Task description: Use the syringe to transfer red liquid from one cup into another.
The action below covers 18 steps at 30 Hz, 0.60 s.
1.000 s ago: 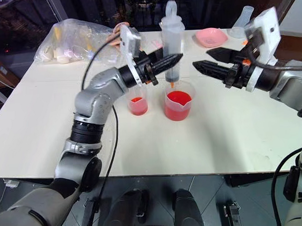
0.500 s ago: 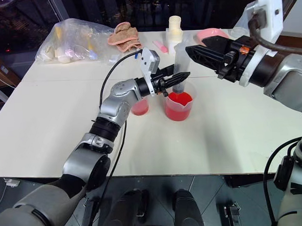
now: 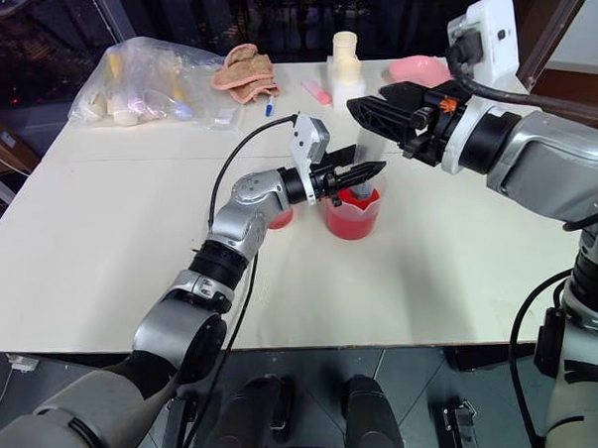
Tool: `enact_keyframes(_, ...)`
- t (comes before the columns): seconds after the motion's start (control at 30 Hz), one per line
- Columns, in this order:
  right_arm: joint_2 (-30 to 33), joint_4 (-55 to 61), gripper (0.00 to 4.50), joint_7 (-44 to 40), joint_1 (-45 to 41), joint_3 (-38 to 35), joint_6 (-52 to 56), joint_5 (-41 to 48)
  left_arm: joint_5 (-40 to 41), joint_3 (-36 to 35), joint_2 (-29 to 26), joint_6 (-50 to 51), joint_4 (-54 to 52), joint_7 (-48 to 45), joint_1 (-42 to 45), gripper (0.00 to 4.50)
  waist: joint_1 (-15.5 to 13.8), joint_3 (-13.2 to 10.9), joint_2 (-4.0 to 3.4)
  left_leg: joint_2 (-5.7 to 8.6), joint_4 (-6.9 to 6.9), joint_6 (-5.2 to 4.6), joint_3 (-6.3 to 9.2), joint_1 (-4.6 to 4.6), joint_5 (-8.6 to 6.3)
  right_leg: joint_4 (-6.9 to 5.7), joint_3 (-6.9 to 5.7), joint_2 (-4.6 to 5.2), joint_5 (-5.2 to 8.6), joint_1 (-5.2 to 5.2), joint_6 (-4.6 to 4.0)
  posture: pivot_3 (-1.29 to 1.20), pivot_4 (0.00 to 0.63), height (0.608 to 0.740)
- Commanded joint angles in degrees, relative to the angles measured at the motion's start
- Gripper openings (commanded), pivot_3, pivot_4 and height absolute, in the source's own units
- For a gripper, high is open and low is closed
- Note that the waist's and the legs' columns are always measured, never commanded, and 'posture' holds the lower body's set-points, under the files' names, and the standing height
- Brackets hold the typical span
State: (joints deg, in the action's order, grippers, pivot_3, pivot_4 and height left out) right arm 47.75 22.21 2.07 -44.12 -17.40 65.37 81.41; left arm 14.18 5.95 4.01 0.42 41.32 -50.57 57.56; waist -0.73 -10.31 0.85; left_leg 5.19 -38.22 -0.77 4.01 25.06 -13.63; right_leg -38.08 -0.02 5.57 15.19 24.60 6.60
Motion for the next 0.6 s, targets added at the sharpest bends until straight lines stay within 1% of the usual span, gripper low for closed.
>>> enact_keyframes(0.03,0.43,0.35,2.99,0.22,0.62,-1.26,-1.65,0.76,-0.38,0.27,0.83,-1.14,-2.61,-0.08,0.27,1.46,0.00,0.00,0.00,0.00,0.00,-0.01,0.00,0.00,0.00,0.00,0.00,0.00,0.00,0.00,0.00,0.00,0.150,0.740)
enact_keyframes(0.2,1.64,0.46,2.99,0.64,0.67,-1.49,-2.16,1.76,-0.60,0.12,0.79,-1.03,-2.82,-0.29,0.08,1.46,0.00,0.00,0.00,0.00,0.00,-0.01,0.00,0.00,0.00,0.00,0.00,0.00,0.00,-0.01,0.00,0.00,0.150,0.740)
enact_keyframes(0.47,6.05,1.10,2.99,0.93,3.10,-4.29,-2.59,5.20,-1.06,0.27,1.23,-0.78,-3.57,-0.20,-0.70,1.46,-0.04,0.00,0.00,0.00,0.00,-0.03,0.00,0.00,-0.02,0.05,-0.01,0.00,0.00,-0.03,0.00,0.00,0.150,0.740)
enact_keyframes(0.6,6.42,1.78,2.99,0.99,4.56,-3.51,-3.16,5.25,-0.92,0.09,1.30,-0.45,-3.62,-0.18,-0.45,1.46,0.04,0.00,0.00,-0.01,0.00,-0.04,0.00,0.00,-0.02,0.04,0.00,0.00,0.00,-0.03,0.00,0.00,0.150,0.740)
